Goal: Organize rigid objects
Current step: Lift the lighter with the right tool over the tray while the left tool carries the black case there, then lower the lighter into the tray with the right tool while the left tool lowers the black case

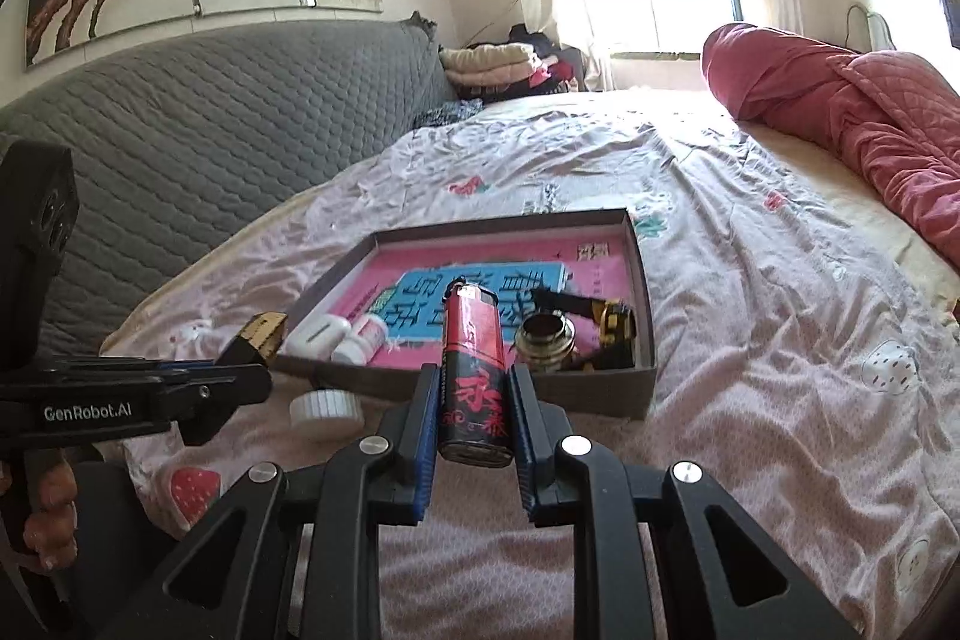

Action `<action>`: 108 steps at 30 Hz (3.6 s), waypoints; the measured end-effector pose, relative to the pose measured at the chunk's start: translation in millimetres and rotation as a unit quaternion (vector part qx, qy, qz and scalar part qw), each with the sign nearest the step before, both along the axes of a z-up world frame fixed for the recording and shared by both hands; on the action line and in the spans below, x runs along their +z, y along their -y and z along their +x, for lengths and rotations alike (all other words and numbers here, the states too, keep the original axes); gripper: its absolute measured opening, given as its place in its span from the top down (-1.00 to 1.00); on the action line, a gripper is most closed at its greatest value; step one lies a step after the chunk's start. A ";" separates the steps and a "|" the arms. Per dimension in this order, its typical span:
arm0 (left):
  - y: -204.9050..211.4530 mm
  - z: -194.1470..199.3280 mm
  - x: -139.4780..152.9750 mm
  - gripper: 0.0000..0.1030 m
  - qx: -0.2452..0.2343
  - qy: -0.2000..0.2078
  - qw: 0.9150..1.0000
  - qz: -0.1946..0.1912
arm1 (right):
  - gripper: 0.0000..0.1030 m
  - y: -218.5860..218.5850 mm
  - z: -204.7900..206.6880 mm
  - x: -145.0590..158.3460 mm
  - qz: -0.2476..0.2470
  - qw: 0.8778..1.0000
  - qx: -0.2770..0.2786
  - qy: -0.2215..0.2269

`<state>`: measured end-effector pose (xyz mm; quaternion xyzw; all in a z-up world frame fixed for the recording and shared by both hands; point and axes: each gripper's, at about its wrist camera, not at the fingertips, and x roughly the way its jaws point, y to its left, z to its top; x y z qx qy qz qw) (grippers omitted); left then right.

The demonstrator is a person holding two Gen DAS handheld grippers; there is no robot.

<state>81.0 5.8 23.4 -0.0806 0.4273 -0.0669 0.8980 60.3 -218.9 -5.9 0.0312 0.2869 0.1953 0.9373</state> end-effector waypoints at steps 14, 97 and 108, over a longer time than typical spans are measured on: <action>-44.5 19.9 9.3 0.56 0.041 0.015 0.999 -0.008 | 0.57 -15.2 13.1 7.7 -0.003 1.000 0.002 0.025; -30.3 88.5 -54.5 0.56 0.009 -0.015 1.000 0.000 | 0.57 -60.4 86.6 -43.9 -0.053 0.998 0.014 -0.021; -26.2 88.6 -56.4 0.56 0.003 -0.021 1.000 0.002 | 0.57 -71.6 91.8 -49.5 -0.088 0.995 0.020 -0.035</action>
